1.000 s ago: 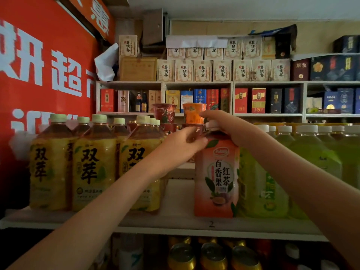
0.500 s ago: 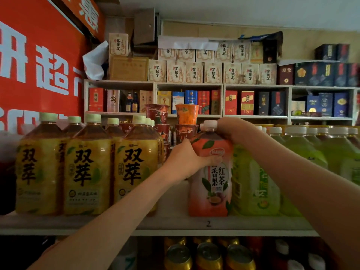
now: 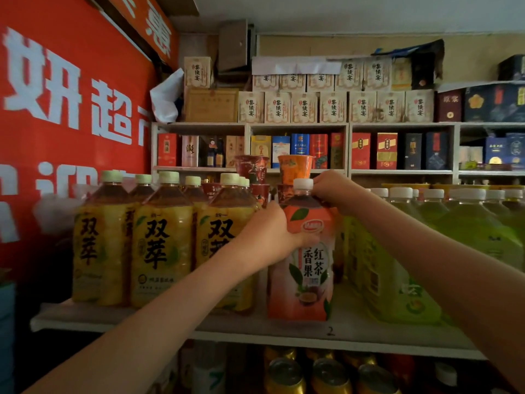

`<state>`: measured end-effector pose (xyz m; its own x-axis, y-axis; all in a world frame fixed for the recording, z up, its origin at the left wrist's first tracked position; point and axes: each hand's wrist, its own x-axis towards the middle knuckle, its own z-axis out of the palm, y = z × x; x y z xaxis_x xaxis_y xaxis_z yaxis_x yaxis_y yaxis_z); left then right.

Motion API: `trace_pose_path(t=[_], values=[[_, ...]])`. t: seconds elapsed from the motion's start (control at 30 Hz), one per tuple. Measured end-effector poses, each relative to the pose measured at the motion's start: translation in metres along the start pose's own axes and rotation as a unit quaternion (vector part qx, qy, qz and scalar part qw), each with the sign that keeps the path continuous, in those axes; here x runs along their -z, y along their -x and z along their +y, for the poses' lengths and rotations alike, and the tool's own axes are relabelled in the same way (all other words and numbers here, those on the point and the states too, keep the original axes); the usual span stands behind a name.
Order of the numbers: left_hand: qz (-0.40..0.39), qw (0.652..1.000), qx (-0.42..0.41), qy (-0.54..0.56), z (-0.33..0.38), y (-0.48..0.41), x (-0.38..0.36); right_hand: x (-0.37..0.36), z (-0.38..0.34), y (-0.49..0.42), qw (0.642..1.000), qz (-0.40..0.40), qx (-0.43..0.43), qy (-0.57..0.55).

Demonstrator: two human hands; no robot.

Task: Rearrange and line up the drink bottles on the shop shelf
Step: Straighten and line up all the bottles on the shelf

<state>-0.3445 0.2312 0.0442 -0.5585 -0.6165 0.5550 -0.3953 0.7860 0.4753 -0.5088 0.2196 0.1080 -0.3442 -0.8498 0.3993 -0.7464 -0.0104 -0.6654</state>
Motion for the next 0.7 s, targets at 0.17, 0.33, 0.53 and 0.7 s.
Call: trace_pose_path(t=[0.17,0.33,0.53,0.7], values=[[0.066,0.972,-0.087,-0.208,0.01,0.001,0.013,-0.011,-0.013,-0.003,0.996,-0.012,0.05,0.078],[0.068,0.984,-0.053,-0.155,0.023,-0.021,0.026,-0.014,-0.015,-0.004,0.997,-0.017,0.072,-0.011],[0.104,0.982,-0.052,-0.15,0.024,-0.031,0.034,-0.015,-0.015,-0.004,0.995,-0.044,0.066,0.062],[0.117,0.974,-0.04,-0.19,0.019,-0.03,0.042,-0.02,-0.011,-0.008,0.995,-0.049,0.084,-0.023]])
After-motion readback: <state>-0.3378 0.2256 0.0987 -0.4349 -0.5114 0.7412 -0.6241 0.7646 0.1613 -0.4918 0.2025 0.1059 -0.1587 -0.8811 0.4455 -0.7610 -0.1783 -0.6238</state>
